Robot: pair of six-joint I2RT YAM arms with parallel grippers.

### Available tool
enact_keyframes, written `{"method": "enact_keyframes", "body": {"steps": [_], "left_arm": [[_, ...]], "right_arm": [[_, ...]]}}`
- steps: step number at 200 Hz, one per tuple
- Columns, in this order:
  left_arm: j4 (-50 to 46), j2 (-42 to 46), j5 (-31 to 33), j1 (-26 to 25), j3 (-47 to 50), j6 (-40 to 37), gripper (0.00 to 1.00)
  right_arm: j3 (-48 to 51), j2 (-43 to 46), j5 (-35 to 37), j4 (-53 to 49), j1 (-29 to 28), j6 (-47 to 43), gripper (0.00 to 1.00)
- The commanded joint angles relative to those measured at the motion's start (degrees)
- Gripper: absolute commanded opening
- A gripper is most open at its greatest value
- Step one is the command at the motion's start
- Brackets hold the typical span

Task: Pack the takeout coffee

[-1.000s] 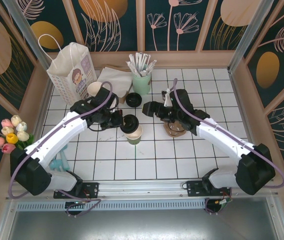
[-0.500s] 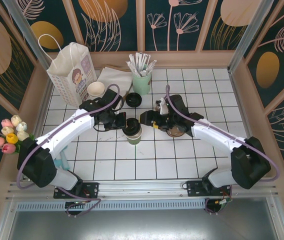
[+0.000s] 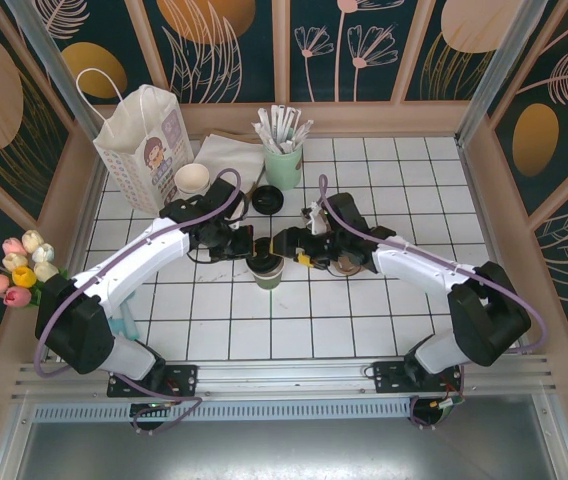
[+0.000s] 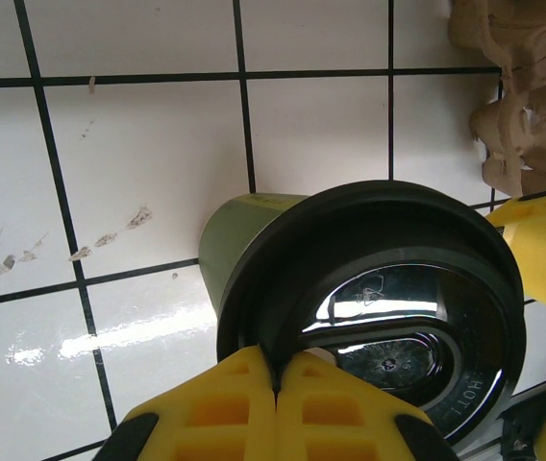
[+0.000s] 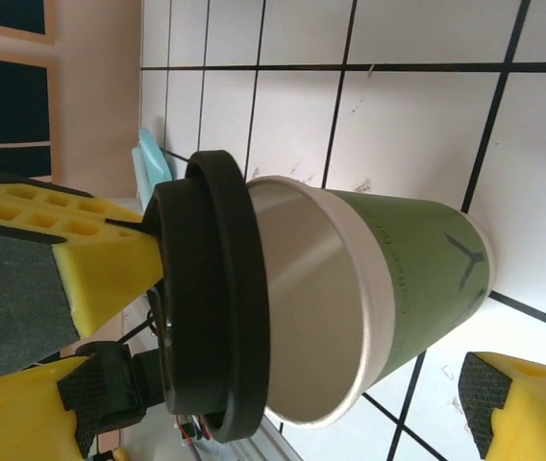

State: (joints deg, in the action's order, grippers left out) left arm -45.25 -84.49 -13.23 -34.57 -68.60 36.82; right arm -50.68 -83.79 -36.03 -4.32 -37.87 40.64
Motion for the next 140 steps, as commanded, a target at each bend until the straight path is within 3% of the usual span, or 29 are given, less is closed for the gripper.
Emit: {"method": "enact_keyframes", "body": {"steps": [1,140], "left_arm": [[-2.3,-1.1,-0.3,-0.5,-1.1,-1.7,0.0],[1.0,-2.6,-3.1,-0.6,1.6,-1.0,0.0]], "right_arm": [[0.6,-0.8,-1.2,2.7,-0.6,0.9,0.96],[1.2,-2.9,-2.3,6.2,-2.9,2.3,0.96]]}}
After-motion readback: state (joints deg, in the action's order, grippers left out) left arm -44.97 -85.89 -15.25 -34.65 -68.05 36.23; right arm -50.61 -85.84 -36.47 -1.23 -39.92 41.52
